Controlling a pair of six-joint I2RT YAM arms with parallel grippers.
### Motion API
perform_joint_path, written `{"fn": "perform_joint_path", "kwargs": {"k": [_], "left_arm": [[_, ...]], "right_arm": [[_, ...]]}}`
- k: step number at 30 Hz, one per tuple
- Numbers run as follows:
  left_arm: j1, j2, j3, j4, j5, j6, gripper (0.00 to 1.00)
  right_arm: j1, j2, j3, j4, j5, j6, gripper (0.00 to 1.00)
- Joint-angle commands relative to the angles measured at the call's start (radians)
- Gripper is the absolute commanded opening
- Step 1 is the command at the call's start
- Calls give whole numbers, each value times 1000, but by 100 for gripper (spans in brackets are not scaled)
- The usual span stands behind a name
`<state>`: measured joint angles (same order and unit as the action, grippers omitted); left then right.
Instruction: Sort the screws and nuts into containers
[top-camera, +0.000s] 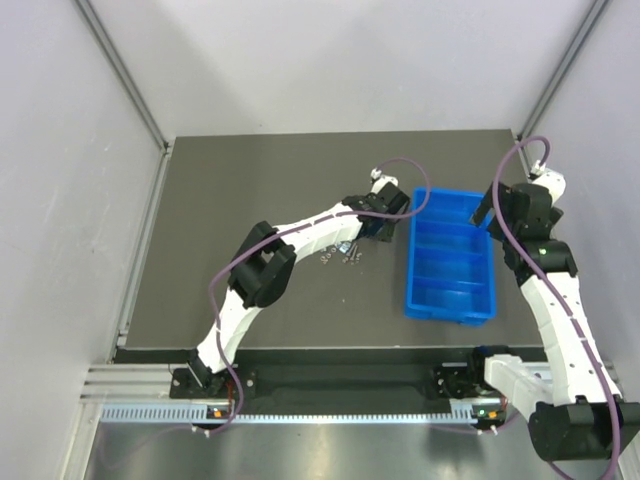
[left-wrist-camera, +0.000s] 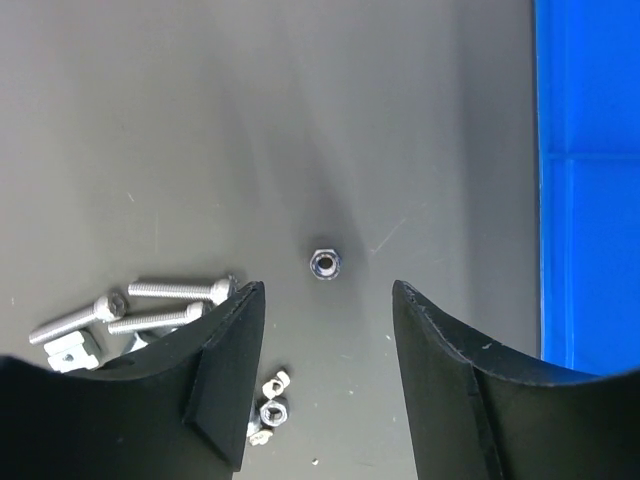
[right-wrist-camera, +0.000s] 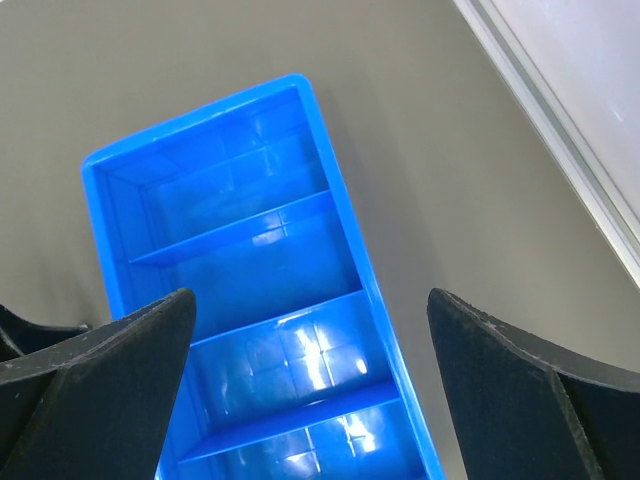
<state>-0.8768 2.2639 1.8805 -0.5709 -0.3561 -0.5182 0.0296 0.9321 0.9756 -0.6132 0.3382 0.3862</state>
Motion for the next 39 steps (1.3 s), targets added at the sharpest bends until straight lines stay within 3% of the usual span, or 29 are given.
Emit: {"fn": "perform_joint_path", "kwargs": {"k": [1, 15, 23, 36, 39], "left_arm": [[12, 17, 77, -29, 43, 12, 58], [-1, 59, 72, -52, -63, -124, 58], [-2, 68, 43, -38, -76, -167, 50], [-11, 114, 71, -34, -76, -149, 47], [-11, 120, 71, -35, -84, -144, 42]], "right_arm": [[-7, 16, 18, 49, -8, -9, 100], [-10, 30, 9, 61, -4, -20, 100], [-14, 30, 2, 66, -4, -20, 100], [-17, 30, -5, 70, -8, -23, 100], [-19, 28, -5, 72, -8, -24, 100]]}}
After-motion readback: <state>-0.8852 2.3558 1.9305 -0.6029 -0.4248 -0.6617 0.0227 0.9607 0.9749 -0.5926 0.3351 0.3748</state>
